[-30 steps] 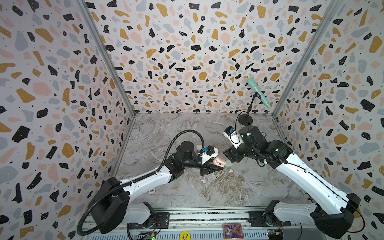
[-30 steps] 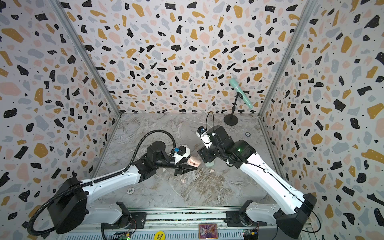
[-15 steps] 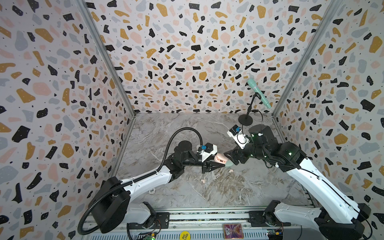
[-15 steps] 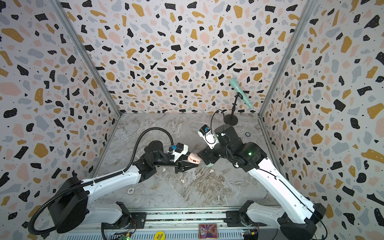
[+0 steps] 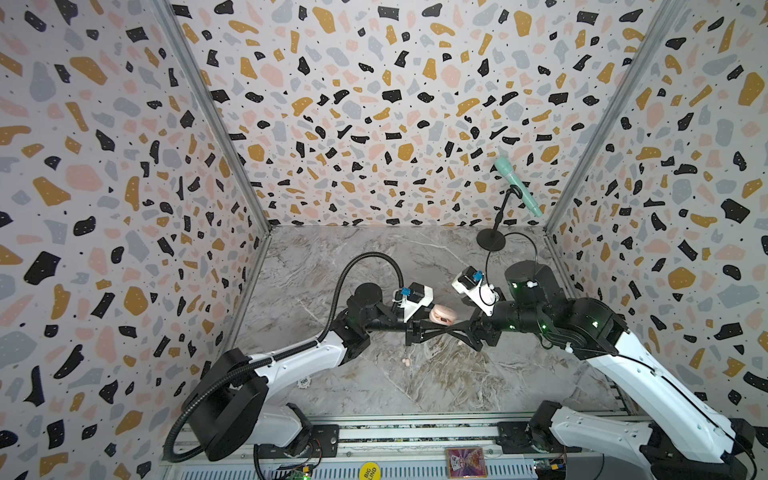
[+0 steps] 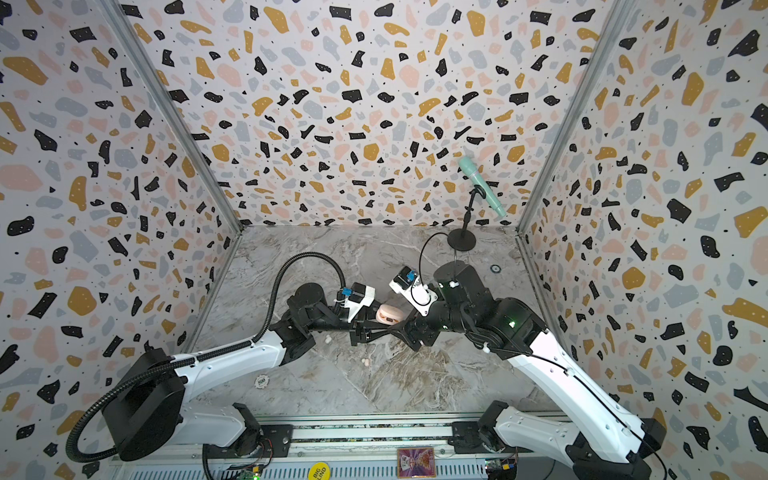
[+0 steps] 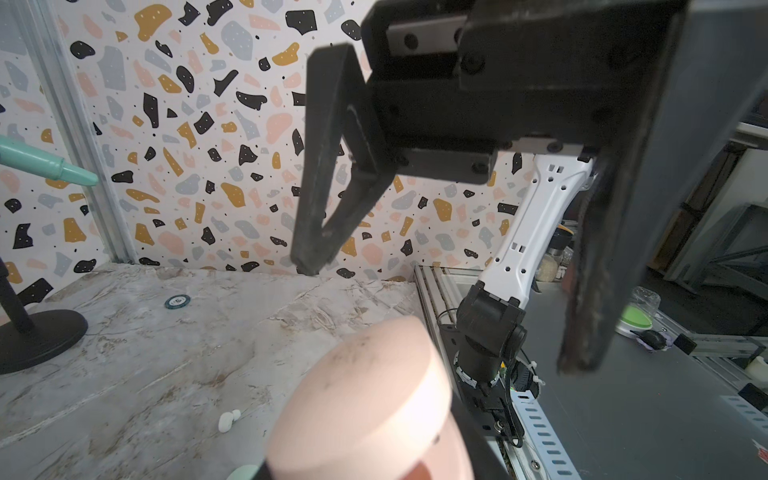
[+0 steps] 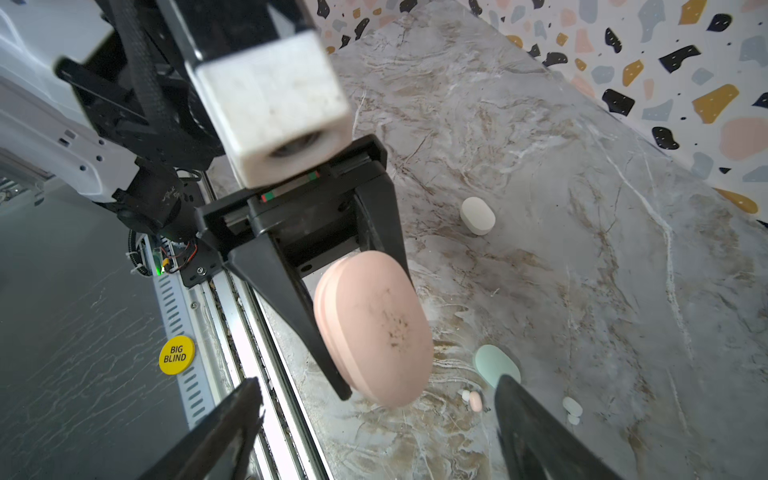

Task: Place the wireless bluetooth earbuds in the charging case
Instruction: 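Pull the lid of the pink case open with the right gripper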

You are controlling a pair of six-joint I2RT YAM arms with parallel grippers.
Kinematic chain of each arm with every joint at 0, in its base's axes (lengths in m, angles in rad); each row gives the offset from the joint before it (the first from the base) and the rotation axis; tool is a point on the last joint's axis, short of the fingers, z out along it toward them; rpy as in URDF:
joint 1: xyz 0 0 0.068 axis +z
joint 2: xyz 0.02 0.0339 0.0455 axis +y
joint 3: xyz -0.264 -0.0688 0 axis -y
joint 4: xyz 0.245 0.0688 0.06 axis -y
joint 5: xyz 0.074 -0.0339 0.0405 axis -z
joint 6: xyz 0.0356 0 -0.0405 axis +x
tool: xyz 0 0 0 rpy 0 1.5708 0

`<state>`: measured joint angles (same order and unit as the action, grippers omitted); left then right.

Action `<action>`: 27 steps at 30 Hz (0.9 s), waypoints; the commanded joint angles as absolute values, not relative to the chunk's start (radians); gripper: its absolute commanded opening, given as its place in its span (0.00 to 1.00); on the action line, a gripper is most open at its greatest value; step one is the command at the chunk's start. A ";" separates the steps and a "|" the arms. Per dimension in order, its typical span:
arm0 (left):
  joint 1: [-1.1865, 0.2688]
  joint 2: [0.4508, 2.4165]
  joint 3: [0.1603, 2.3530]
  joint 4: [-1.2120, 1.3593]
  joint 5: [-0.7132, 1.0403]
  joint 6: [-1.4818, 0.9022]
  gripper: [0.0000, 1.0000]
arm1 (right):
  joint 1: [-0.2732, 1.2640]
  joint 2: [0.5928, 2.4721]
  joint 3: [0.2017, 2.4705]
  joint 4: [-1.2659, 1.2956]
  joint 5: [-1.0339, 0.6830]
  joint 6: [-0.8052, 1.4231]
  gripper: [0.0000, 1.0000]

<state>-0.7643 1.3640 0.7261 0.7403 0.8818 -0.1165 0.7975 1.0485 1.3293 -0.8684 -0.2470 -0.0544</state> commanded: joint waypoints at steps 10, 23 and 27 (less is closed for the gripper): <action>-0.774 1.346 0.704 0.775 0.909 -0.103 0.23 | 0.688 1.092 1.390 -0.827 -0.159 -0.064 0.87; -0.779 1.342 0.709 0.762 0.917 -0.095 0.23 | 0.617 1.178 1.439 -0.811 -0.235 -0.066 0.87; -0.781 1.344 0.710 0.767 0.917 -0.104 0.23 | 0.578 1.190 1.434 -0.813 -0.265 -0.060 0.87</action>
<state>-0.7689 1.3628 0.7132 0.7181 0.8665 -0.1169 0.6117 1.1870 1.3994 -0.8463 -0.2687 -0.0624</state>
